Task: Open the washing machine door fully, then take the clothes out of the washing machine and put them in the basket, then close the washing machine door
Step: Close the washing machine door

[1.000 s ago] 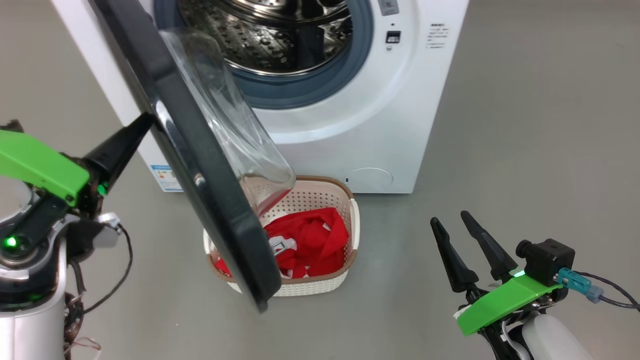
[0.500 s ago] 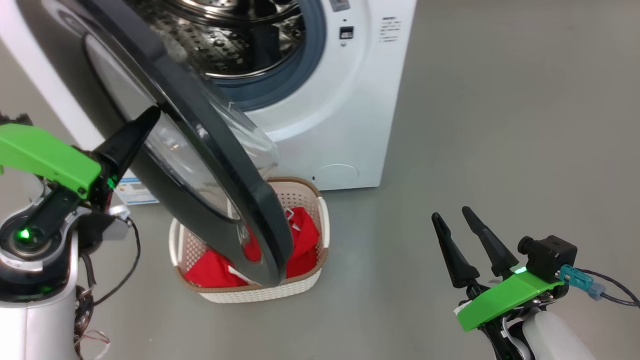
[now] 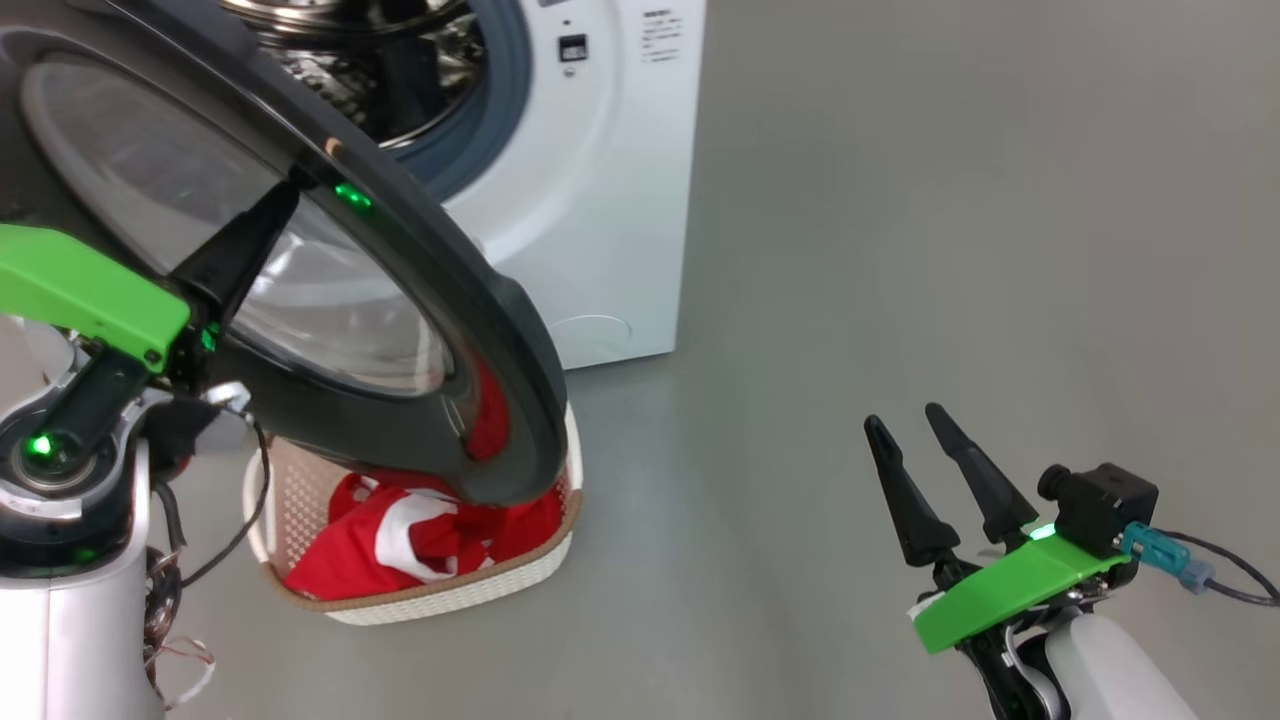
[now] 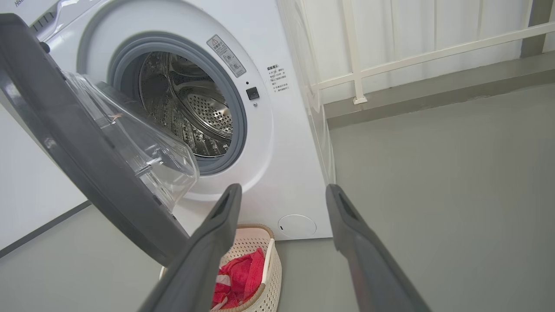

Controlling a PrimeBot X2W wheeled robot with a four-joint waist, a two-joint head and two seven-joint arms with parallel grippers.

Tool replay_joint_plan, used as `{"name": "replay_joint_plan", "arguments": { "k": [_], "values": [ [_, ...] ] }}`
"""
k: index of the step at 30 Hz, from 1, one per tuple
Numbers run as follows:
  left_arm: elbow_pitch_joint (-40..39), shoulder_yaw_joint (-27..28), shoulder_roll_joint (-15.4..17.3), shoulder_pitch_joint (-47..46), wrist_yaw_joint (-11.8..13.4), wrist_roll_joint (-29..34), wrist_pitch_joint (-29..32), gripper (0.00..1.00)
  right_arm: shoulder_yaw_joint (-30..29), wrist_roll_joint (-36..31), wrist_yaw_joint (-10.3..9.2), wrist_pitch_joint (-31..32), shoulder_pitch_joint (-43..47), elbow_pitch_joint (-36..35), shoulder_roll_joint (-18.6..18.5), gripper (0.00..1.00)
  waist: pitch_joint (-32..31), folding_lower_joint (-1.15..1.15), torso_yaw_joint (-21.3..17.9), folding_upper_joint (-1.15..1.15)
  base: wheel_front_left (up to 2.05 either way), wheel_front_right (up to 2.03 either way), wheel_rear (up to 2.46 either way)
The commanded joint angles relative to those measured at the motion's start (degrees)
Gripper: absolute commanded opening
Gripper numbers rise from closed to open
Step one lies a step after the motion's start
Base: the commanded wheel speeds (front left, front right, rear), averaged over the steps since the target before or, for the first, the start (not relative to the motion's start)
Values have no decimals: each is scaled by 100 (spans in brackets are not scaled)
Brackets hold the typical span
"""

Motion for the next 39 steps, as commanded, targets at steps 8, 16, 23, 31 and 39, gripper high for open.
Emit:
{"name": "replay_joint_plan", "arguments": {
  "k": [8,16,23,31,39],
  "values": [
    [50,252,189,-452,-226,172,-187,0,92,-45,9,-69,-248,-181,45,100,169,0,-466,0,0,0,0],
    [412,455,354,-637,-317,344,-468,0,55,-60,9,-69,-261,-219,94,100,311,0,-826,0,0,0,0],
    [740,649,388,-828,-476,401,-762,0,34,-72,9,-69,-285,-248,129,100,417,0,-1062,0,0,0,0],
    [1066,748,420,-1063,-688,463,-1005,0,10,-86,9,-69,-305,-266,162,100,504,0,-1224,0,0,0,0],
    [1374,789,414,-1217,-807,477,-1131,0,11,-90,9,-69,-346,-247,196,100,567,0,-1316,0,0,0,0]
  ]
}}
